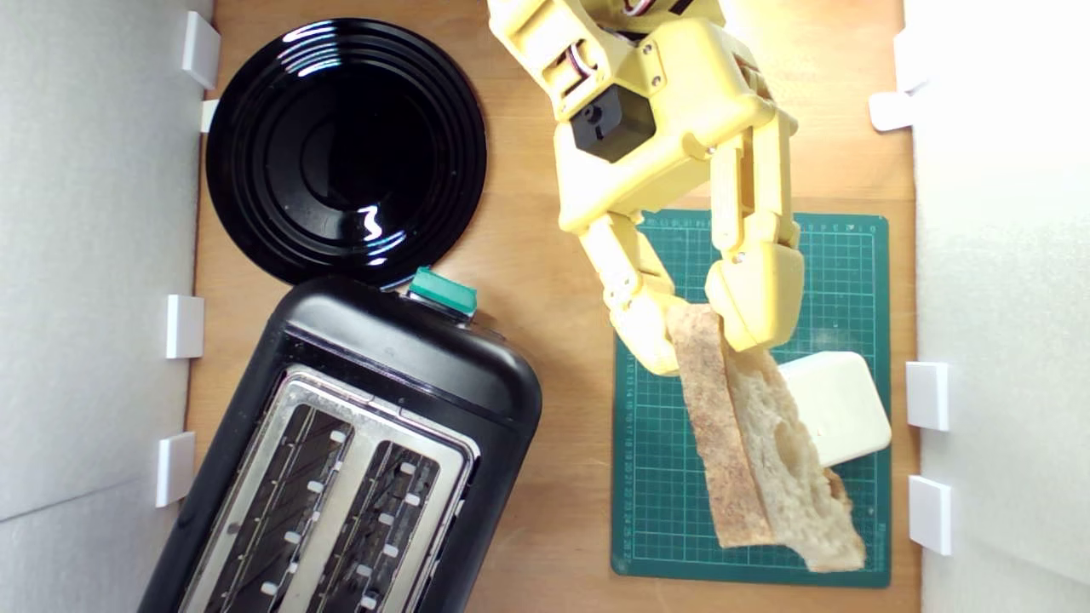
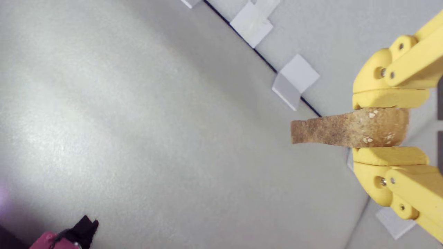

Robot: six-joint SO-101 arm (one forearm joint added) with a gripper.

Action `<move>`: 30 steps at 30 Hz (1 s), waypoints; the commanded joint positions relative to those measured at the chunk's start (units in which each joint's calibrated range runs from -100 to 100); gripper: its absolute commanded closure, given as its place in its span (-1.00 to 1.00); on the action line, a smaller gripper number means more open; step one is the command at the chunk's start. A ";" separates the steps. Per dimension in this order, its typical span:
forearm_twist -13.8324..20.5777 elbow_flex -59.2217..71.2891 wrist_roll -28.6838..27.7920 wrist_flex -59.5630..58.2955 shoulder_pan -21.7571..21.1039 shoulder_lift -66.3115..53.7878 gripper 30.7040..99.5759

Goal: Pick bread and place in toaster

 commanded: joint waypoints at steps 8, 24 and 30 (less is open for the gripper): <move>0.80 -2.49 6.88 0.99 6.06 -2.47 0.27; 0.89 -10.12 12.79 15.41 10.73 -2.56 0.27; 1.44 -16.29 14.67 24.20 12.99 -2.22 0.27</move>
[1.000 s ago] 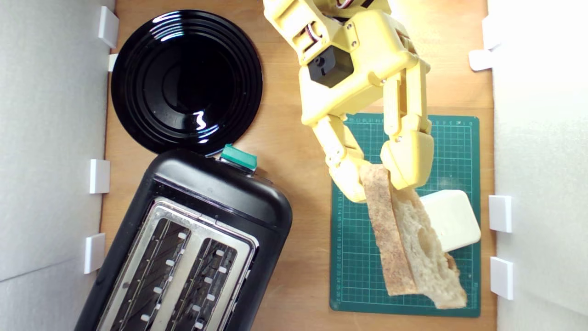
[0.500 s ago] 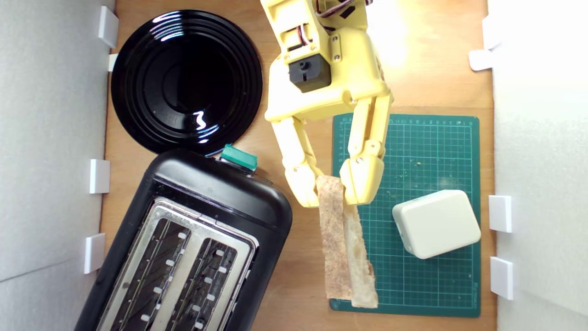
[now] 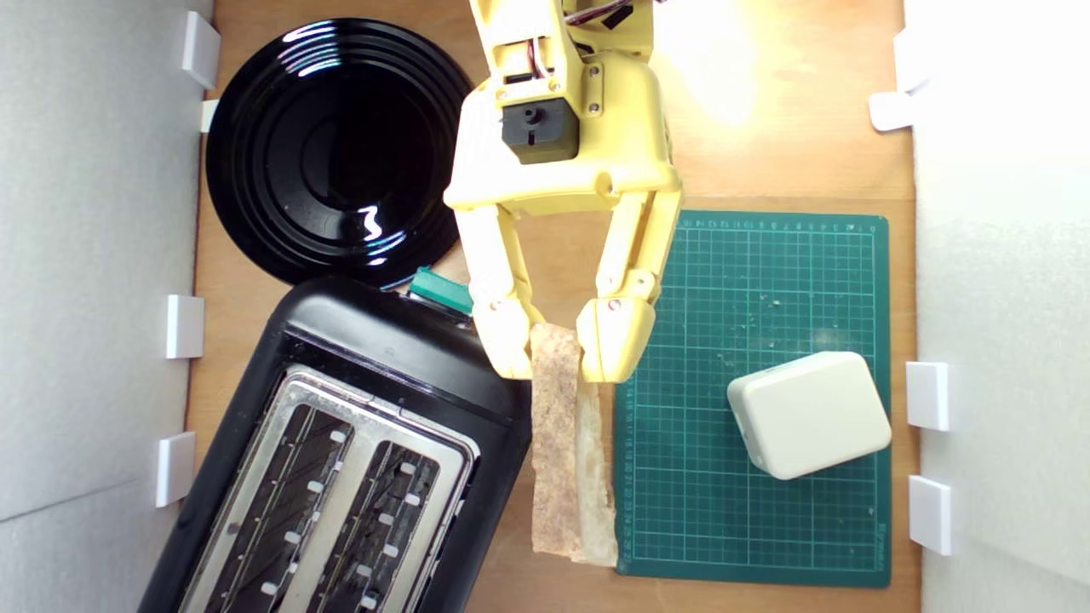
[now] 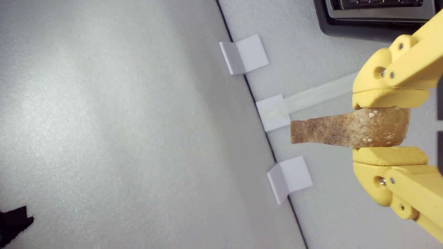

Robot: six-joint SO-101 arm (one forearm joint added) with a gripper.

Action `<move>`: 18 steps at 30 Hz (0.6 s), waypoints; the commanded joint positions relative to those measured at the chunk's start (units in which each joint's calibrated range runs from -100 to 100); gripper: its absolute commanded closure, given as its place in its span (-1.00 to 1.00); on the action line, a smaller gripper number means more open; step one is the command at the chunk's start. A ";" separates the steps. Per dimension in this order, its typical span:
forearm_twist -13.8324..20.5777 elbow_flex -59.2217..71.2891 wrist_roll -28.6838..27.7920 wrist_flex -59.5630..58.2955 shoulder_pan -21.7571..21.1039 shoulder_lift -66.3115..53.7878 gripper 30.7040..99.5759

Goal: Pick bread and place in toaster

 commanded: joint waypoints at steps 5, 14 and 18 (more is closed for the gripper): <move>0.37 -11.96 3.26 11.27 5.07 -1.47 0.27; -0.72 -12.78 8.02 13.83 9.59 -1.80 0.26; -0.72 -19.58 8.55 23.82 9.75 -1.30 0.26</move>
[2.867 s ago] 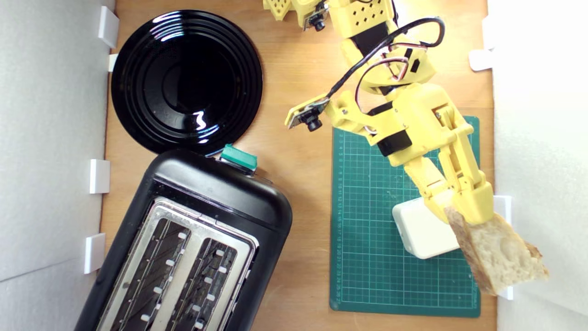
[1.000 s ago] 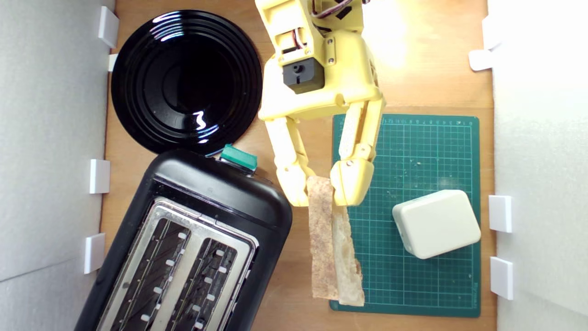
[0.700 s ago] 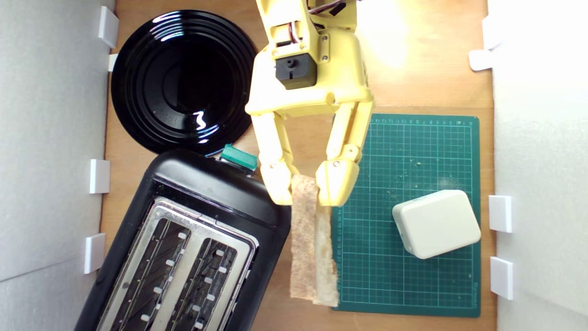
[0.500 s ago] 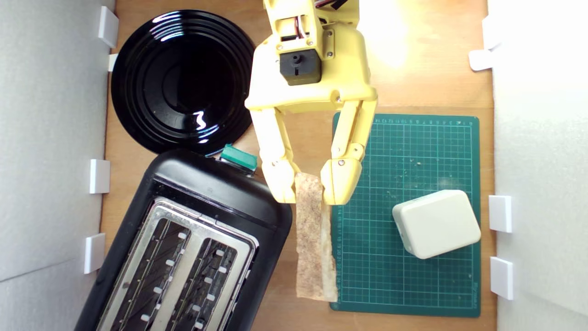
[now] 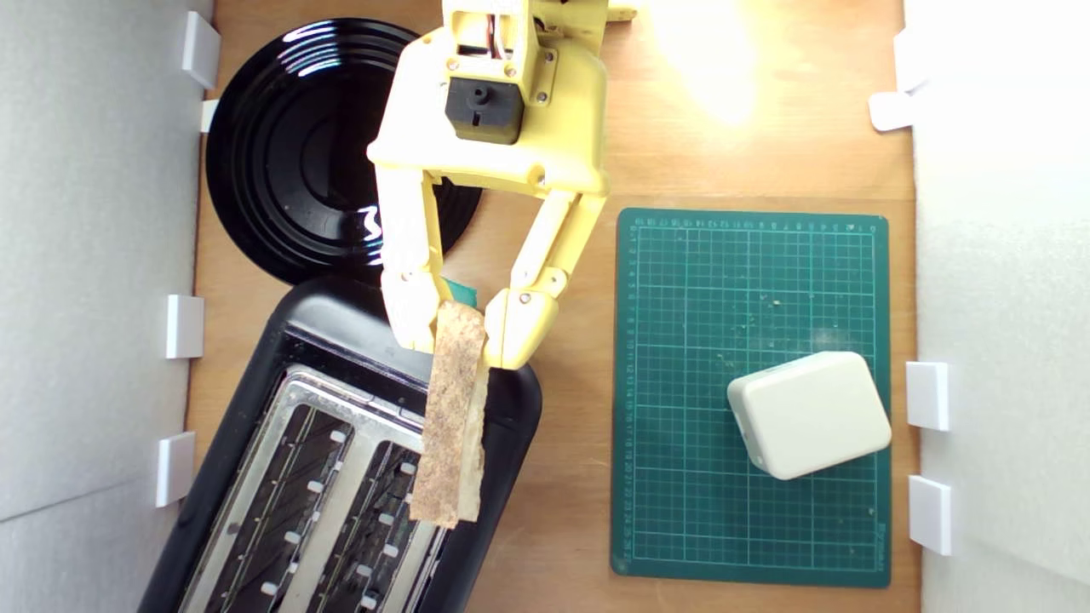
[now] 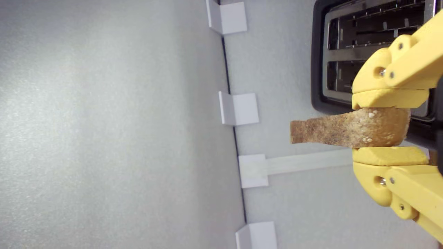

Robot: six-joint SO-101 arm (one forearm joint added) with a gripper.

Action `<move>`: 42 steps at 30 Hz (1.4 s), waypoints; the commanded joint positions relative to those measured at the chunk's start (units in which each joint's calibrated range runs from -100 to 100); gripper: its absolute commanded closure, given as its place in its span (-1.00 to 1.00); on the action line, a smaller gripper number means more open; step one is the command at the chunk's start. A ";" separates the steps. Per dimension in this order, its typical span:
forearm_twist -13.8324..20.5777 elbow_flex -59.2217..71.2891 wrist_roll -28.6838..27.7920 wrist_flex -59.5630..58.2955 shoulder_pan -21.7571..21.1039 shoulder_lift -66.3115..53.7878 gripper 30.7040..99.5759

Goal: Pick bread and place in toaster

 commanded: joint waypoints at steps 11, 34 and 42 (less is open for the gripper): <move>-0.36 -18.93 3.04 19.76 4.56 -1.14 0.26; -0.36 -20.29 4.97 24.54 13.19 -1.06 0.25; -0.36 -20.38 4.87 24.54 13.51 1.11 0.25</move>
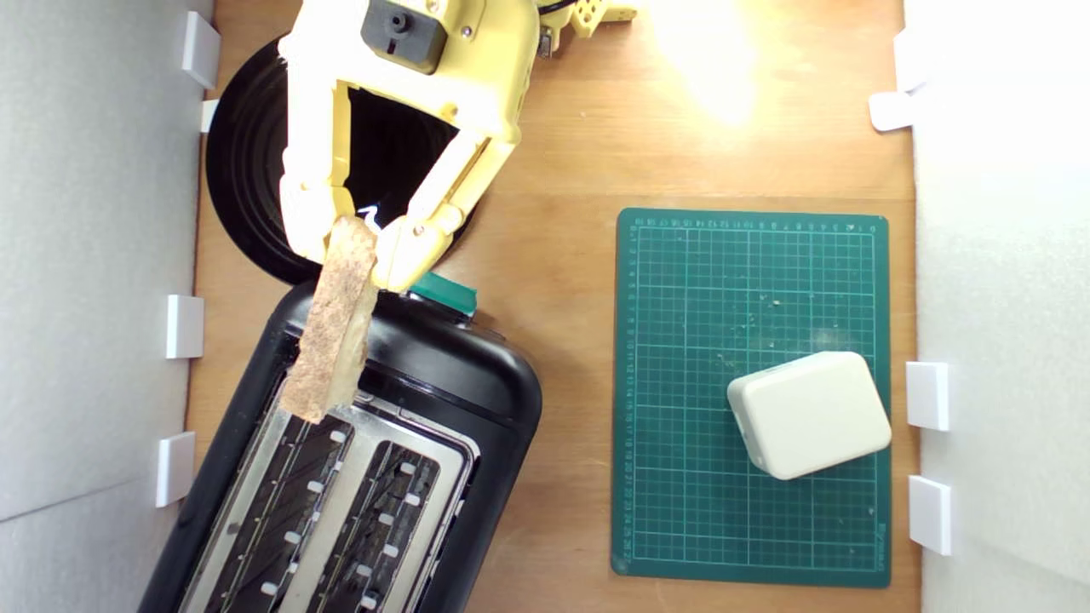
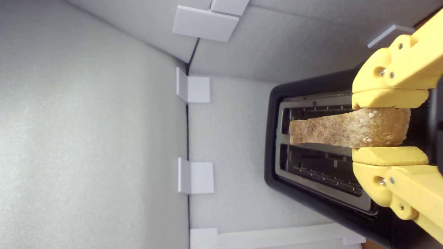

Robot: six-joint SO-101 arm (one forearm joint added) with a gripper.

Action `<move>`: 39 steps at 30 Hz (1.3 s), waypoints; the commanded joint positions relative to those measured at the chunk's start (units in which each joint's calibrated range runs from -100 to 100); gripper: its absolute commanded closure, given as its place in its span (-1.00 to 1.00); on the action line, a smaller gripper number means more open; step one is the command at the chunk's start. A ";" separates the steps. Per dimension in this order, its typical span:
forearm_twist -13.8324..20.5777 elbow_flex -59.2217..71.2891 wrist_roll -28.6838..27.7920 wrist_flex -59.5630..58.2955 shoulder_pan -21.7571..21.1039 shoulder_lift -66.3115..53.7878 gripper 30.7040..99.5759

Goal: Pick bread and place in toaster

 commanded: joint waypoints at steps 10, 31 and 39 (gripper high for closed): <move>-0.36 -4.02 -0.26 -0.04 2.25 0.85 0.25; -0.36 -4.20 0.11 -0.64 2.01 4.26 0.26; -0.36 -10.83 -0.26 -1.06 1.84 8.75 0.26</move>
